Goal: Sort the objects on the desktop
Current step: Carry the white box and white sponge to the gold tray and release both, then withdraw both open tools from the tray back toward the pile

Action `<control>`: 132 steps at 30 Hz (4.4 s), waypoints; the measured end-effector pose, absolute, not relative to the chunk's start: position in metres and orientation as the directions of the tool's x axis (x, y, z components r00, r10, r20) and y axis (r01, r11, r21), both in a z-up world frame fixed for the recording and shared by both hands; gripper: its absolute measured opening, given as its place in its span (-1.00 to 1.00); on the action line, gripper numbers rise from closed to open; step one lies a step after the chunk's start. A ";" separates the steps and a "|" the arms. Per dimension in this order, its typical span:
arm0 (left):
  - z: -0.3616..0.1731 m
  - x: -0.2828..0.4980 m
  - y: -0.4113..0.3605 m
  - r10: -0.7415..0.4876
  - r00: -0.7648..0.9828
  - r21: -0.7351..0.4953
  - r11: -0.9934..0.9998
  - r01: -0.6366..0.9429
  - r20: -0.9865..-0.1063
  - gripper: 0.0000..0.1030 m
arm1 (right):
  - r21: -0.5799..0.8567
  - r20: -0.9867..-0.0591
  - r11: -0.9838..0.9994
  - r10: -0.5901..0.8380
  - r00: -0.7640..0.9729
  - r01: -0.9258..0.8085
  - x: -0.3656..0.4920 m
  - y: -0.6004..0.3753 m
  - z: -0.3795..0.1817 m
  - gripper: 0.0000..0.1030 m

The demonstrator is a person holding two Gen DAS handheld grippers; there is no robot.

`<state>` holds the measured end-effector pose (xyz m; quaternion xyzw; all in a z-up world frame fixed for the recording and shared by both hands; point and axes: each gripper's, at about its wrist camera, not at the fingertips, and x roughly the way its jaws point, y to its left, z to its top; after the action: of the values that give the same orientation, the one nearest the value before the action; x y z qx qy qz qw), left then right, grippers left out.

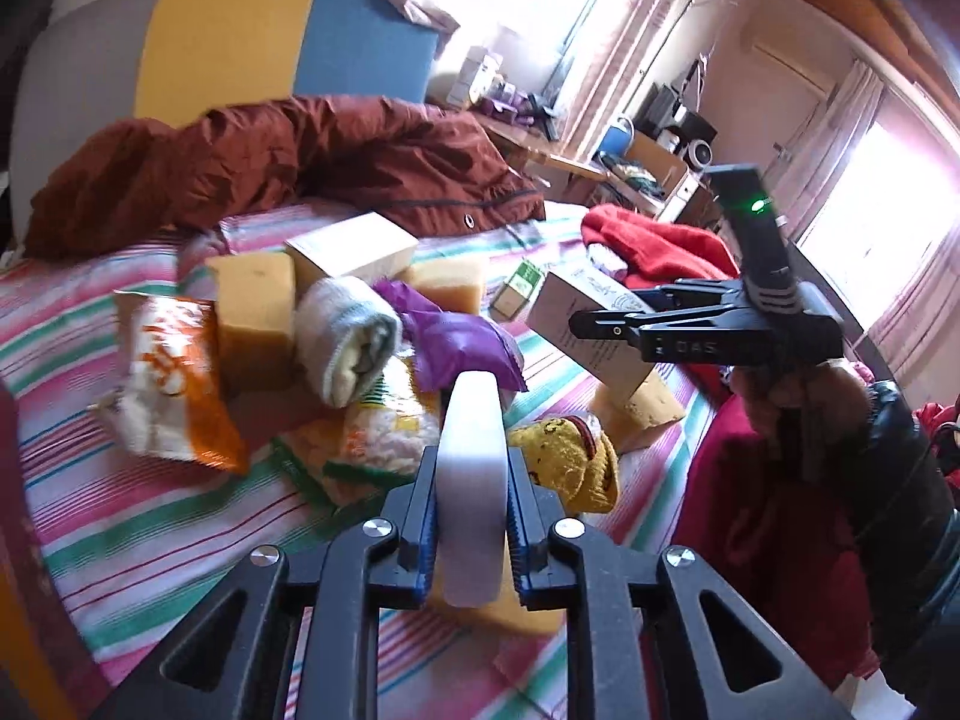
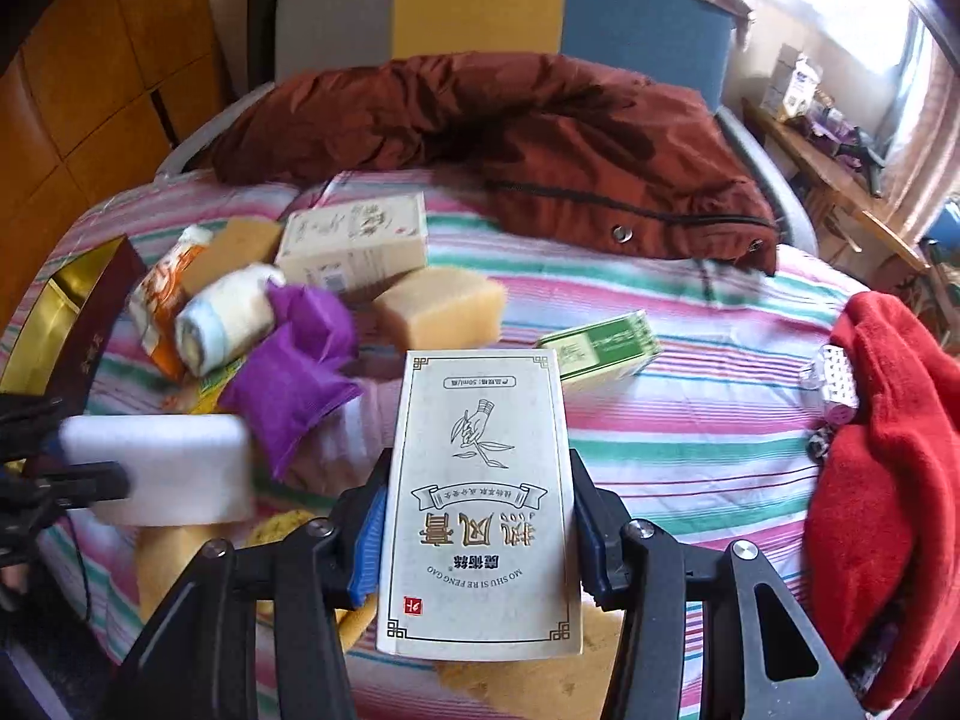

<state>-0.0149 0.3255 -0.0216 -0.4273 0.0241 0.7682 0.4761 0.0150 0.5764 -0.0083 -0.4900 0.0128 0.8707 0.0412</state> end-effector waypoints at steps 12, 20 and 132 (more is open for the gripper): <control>0.007 -0.020 0.219 0.675 -0.365 -0.356 -0.683 -0.637 -0.641 -0.65 | -0.061 -0.813 -0.991 0.116 -0.571 -0.115 0.019 0.550 0.028 0.00; 0.013 -0.029 0.131 0.576 -0.518 -0.327 -0.805 -0.495 -0.633 -0.65 | -0.023 -0.784 -0.995 -0.042 -0.620 0.096 -0.002 0.436 0.063 0.00; -0.010 0.008 0.109 0.418 -0.546 -0.174 -0.880 -0.442 -0.727 0.14 | 0.029 -0.804 -0.973 0.113 -0.584 -0.227 0.034 0.403 0.018 0.76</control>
<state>0.0083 0.1094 -0.0097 -0.4091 0.0150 0.8790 0.2445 0.0336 0.4031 0.0175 -0.4459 0.0642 0.8876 0.0958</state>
